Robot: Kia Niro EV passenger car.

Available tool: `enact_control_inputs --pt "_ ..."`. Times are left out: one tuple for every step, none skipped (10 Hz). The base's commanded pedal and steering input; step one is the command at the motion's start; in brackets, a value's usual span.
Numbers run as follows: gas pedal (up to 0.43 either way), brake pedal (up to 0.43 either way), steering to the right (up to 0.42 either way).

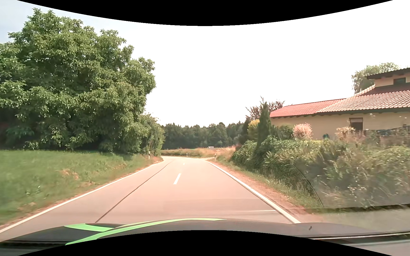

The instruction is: Follow the waypoints while adhering to traffic rules and regulations

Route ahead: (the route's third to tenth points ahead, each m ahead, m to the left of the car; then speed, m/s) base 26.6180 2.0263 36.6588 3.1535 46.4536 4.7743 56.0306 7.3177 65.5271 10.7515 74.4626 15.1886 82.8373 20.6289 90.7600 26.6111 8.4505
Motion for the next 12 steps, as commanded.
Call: enact_control_inputs --pt "0.299 0.0 0.007" --pt "0.299 0.0 0.003" --pt "0.299 0.0 0.001" --pt "0.299 0.0 -0.001" --pt "0.299 0.0 -0.006" --pt "0.299 0.0 -0.015" --pt "0.299 0.0 -0.02" --pt "0.299 0.0 -0.021" --pt "0.299 0.0 -0.022" --pt "0.299 0.0 -0.023" --pt "0.299 0.0 -0.024" --pt "0.299 0.0 -0.025"
